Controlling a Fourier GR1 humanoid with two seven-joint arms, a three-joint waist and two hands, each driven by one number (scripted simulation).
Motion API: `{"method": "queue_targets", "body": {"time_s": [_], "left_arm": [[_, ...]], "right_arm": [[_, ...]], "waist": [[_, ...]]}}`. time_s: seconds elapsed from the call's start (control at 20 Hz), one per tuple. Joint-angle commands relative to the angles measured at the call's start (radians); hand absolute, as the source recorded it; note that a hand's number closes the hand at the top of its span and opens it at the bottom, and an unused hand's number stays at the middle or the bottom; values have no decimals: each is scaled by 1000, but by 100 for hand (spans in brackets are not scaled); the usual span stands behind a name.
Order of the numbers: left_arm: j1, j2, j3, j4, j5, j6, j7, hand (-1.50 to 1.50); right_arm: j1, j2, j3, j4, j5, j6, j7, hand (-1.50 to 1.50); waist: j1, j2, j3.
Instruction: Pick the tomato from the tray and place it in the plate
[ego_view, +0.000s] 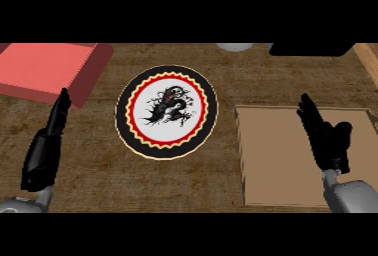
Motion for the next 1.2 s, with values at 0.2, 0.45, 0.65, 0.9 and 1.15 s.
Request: {"method": "queue_targets", "body": {"time_s": [0.2,0.45,0.65,0.9,1.15], "left_arm": [[117,57,66,88,35,-32,9,0],[179,41,47,125,53,-57,12,0],[214,35,52,112,72,-86,-27,0],[168,29,65,118,49,-105,-12,0],[192,25,74,134,57,-128,-54,0]], "right_arm": [[-50,131,-312,-281,-282,-55,-215,-150],[51,159,-477,-309,-94,-390,-421,-150],[185,370,-460,-498,-101,-440,-616,-150],[518,397,-291,-706,-137,-370,-712,-150],[686,222,-280,-664,-44,-287,-558,-150]], "waist": [[-60,-32,14],[-76,-20,10],[-48,-18,11],[-29,-10,10],[-23,-7,9]]}}
